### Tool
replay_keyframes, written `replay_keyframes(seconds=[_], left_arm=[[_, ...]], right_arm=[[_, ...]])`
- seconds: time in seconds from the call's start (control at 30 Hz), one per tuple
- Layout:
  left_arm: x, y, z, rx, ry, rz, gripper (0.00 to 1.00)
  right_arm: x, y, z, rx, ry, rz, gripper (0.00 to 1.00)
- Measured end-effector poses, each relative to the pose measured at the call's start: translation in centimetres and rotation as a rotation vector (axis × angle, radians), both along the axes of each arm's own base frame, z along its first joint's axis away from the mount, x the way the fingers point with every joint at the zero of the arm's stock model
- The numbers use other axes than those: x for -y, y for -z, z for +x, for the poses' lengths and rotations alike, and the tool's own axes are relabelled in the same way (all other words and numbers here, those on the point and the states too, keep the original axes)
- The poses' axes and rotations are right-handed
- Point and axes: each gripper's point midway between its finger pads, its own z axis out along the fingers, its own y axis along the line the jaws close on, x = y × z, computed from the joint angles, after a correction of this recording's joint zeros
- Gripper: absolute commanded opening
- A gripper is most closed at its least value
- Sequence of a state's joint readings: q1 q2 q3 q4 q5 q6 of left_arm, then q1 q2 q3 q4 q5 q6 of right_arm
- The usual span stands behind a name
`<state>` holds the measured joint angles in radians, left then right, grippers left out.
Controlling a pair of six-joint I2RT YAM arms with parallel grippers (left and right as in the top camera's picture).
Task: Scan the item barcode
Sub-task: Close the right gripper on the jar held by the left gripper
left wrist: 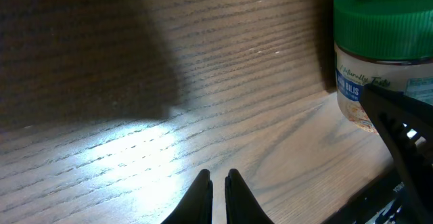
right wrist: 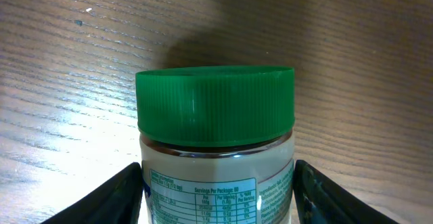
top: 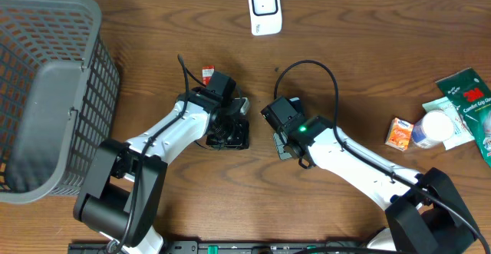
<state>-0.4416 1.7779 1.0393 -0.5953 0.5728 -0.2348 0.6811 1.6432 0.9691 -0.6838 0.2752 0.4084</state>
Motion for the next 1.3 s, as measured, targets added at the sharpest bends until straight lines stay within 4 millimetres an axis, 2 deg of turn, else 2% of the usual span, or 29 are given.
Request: replay_keyframes(seconds=[0.23, 0.3, 0.5, 0.6, 0.83, 1.17, 1.3], left_arm=[[0.00, 0.01, 0.00, 0.000, 0.000, 0.000, 0.09], [0.00, 0.00, 0.00, 0.000, 0.000, 0.000, 0.14], [0.00, 0.00, 0.02, 0.001, 0.001, 0.000, 0.17], [-0.01, 0.02, 0.02, 0.002, 0.001, 0.001, 0.30], [-0.32, 0.21, 0.21, 0.013, -0.001, 0.022, 0.35], [-0.38, 0.25, 0.25, 0.015, -0.002, 0.026, 0.35], [-0.37, 0.24, 0.27, 0.017, 0.000, 0.025, 0.44]], right_arm=[[0.30, 0.30, -0.14, 0.001, 0.002, -0.011, 0.65], [0.34, 0.33, -0.17, 0.000, 0.002, -0.012, 0.65], [0.38, 0.35, -0.21, -0.002, 0.002, -0.014, 0.60], [0.45, 0.35, -0.25, -0.003, 0.000, -0.018, 0.56], [0.51, 0.36, -0.28, -0.004, -0.001, -0.021, 0.66], [0.62, 0.48, -0.42, -0.009, -0.001, -0.025, 0.66], [0.77, 0.79, -0.61, -0.012, -0.001, -0.027, 0.64]])
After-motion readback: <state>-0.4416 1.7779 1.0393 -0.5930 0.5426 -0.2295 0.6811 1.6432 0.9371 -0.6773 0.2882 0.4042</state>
